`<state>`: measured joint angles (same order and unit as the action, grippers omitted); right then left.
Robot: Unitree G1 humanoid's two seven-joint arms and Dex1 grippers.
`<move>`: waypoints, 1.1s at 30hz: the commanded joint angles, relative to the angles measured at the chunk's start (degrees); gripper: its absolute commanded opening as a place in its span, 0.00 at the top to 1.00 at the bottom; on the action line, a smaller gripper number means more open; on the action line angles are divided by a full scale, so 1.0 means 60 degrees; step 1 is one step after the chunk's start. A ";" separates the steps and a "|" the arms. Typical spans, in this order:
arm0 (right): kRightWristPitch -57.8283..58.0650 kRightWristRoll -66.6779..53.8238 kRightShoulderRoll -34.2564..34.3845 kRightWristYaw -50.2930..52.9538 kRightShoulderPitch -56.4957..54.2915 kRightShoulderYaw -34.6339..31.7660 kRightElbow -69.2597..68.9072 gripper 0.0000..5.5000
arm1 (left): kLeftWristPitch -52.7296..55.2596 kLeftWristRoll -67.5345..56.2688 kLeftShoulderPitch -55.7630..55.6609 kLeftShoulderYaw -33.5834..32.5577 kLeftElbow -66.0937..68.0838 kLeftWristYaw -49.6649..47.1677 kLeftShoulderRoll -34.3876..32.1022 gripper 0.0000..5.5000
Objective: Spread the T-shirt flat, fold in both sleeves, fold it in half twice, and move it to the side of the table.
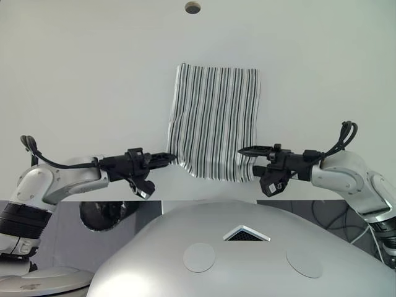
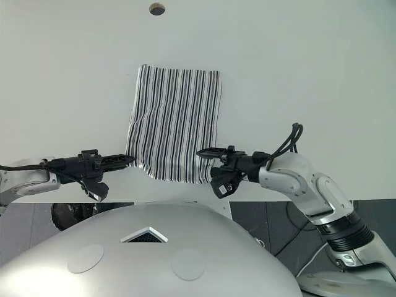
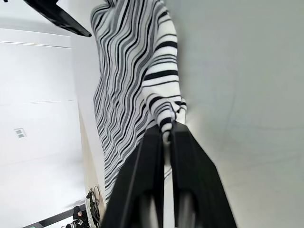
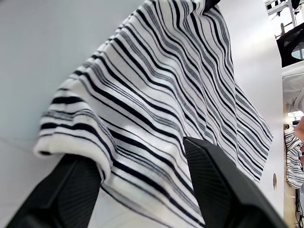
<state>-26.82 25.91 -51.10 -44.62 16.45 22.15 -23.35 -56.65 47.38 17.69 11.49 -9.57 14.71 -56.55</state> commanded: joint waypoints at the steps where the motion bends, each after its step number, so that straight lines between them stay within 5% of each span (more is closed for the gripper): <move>1: 0.0286 0.0925 0.0035 -0.0364 0.0221 0.0675 0.0699 0.46 | -0.0012 -0.0197 -0.0053 0.0022 -0.0076 0.0184 -0.0096 1.00; 17: 0.0984 -0.0003 -0.0052 -0.0355 0.0207 0.0211 0.0759 0.99 | 0.0085 -0.1235 0.0235 -0.0156 -0.0247 0.0636 -0.0171 1.00; 26: 0.1229 -0.1787 -0.0041 -0.0103 0.0314 -0.0647 0.0588 1.00 | 0.1018 -0.4078 0.1029 -0.0069 -0.1201 0.1835 -0.0505 1.00; 33: 0.0929 -0.3821 -0.1114 -0.0647 0.2395 -0.2101 -0.0705 1.00 | 0.2221 -0.6685 0.2452 -0.0368 -0.2232 0.3073 -0.1340 1.00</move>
<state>-20.50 5.24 -55.39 -47.67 27.71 13.16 -25.77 -45.13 10.63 29.23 10.06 -21.50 30.82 -62.07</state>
